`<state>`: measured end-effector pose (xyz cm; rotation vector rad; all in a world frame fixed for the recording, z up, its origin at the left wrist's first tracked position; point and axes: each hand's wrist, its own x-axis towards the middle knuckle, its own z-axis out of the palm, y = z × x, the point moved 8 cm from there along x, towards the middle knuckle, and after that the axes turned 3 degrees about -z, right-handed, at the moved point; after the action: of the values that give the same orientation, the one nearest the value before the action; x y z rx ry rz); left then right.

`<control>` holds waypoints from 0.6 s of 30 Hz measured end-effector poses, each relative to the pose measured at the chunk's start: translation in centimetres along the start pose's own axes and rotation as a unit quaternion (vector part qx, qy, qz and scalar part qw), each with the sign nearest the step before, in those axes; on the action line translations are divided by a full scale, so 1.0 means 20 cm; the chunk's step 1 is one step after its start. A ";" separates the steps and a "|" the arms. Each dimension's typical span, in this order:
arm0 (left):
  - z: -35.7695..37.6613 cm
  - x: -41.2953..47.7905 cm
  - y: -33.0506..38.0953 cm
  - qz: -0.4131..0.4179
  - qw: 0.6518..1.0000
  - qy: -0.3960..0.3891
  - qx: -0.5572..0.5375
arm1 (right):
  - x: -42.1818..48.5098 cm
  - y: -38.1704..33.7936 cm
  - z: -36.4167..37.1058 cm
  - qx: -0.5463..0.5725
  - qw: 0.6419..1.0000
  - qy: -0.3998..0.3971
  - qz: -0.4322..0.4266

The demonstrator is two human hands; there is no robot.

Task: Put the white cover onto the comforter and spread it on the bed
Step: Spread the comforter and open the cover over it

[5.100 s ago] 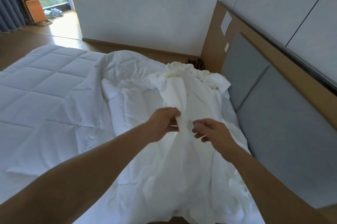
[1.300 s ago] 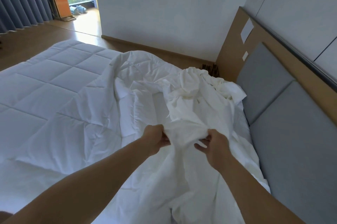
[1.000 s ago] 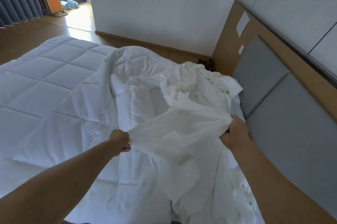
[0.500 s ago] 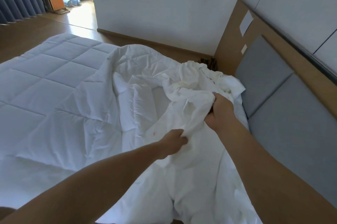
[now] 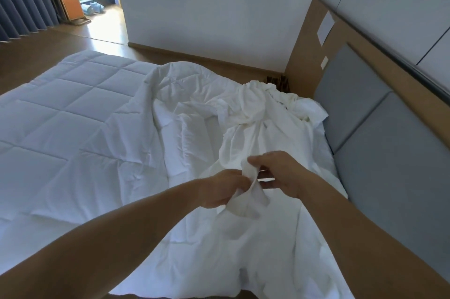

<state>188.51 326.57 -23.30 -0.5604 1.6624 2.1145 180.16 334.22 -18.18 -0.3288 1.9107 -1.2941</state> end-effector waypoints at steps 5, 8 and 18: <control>0.00 -0.05 -0.09 -0.021 1.000 0.006 -0.015 | -0.04 -0.06 -0.07 0.077 0.983 0.145 -0.085; 0.00 -0.15 -0.14 -0.039 0.989 0.013 0.140 | -0.11 -0.10 -0.10 0.072 0.975 0.162 -0.133; 0.20 -0.28 -0.35 -0.161 0.951 0.065 0.256 | -0.32 0.02 -0.09 -0.177 0.958 0.119 -0.191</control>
<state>196.68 331.62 -25.26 -0.7477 1.9391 1.3691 183.18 339.37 -15.32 -0.7879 2.3730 -1.2707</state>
